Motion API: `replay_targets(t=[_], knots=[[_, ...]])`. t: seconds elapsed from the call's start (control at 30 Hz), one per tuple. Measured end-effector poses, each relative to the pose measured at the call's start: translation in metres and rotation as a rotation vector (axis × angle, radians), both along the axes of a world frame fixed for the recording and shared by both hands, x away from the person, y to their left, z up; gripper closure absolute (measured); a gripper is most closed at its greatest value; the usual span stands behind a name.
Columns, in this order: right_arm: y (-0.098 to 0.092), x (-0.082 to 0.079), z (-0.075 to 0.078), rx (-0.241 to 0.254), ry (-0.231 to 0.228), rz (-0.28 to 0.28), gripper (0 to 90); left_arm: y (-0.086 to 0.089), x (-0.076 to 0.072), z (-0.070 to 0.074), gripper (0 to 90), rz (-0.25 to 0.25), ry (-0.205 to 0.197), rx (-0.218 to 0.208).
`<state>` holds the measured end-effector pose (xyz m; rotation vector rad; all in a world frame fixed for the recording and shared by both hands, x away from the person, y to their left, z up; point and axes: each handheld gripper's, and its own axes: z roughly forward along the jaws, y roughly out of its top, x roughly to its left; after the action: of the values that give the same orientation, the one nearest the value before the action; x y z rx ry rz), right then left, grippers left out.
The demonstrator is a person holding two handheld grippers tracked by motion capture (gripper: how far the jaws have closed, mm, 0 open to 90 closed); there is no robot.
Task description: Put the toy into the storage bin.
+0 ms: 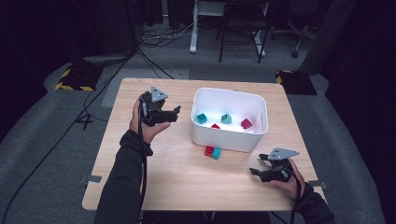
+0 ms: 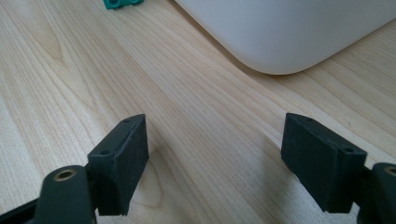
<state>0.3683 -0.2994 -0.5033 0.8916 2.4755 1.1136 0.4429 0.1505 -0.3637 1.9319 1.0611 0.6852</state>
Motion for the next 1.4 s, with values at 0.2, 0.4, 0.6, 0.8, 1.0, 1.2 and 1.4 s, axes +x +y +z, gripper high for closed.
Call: replay_targets(t=[0.2,0.4,0.6,0.8,1.0,1.2,1.4], knots=[[0.0,0.0,0.0,-0.001,0.0,0.0,23.6,0.007,-0.013,-0.025,18.7,-0.021,0.038,-0.003],[0.0,0.0,0.0,0.0,0.0,0.0,23.5,-0.001,-0.032,-0.061,18.8,-0.083,0.095,-0.001],[0.0,0.0,0.0,-0.001,-0.001,-0.001,23.5,-0.018,-0.047,-0.09,19.3,-0.151,0.142,0.014],[0.0,0.0,0.0,-0.001,0.0,-0.001,23.5,-0.044,-0.057,-0.11,21.0,-0.235,0.195,0.031],[0.0,0.0,0.0,-0.001,0.0,-0.001,23.5,-0.071,-0.06,-0.12,22.1,-0.284,0.227,0.07],[0.0,0.0,0.0,-0.001,0.0,-0.001,23.5,-0.095,-0.059,-0.128,23.2,-0.324,0.253,0.083],[0.0,0.0,0.0,0.0,0.0,-0.001,23.5,-0.109,-0.053,-0.133,24.1,-0.323,0.254,0.093]])
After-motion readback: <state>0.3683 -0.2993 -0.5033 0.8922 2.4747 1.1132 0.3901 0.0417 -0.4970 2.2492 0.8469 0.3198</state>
